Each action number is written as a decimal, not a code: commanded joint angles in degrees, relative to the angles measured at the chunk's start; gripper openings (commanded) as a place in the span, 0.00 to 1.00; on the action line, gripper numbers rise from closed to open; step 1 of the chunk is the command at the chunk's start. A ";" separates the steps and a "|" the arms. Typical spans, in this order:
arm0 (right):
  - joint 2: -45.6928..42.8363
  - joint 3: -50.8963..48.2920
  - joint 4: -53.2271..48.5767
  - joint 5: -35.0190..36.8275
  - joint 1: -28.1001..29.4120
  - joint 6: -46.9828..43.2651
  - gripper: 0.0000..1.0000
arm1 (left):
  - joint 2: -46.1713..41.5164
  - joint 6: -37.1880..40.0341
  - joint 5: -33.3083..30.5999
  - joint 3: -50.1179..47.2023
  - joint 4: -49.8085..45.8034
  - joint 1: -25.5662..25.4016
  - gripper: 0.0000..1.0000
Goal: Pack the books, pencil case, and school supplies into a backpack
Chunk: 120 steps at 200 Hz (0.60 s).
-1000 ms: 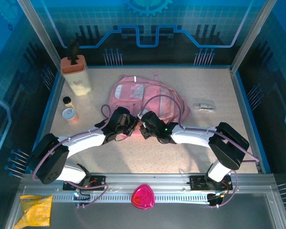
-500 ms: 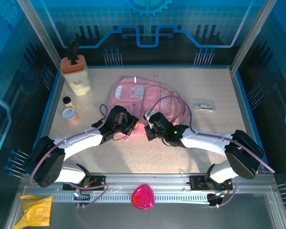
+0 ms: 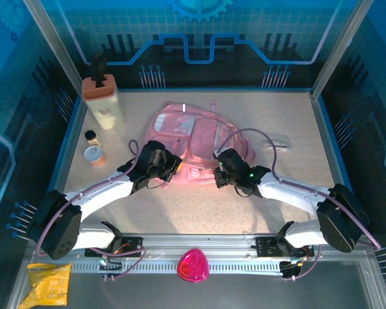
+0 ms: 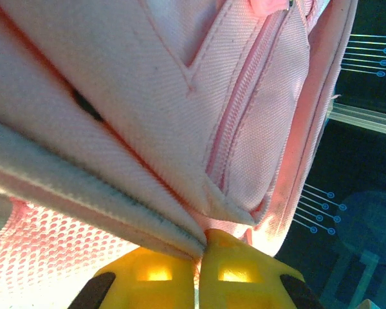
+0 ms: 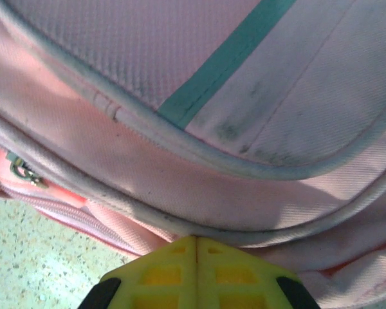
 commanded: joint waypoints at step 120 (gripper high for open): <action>9.61 7.65 7.48 0.16 7.10 2.70 0.35 | -0.54 2.45 1.86 2.02 1.34 -0.18 0.00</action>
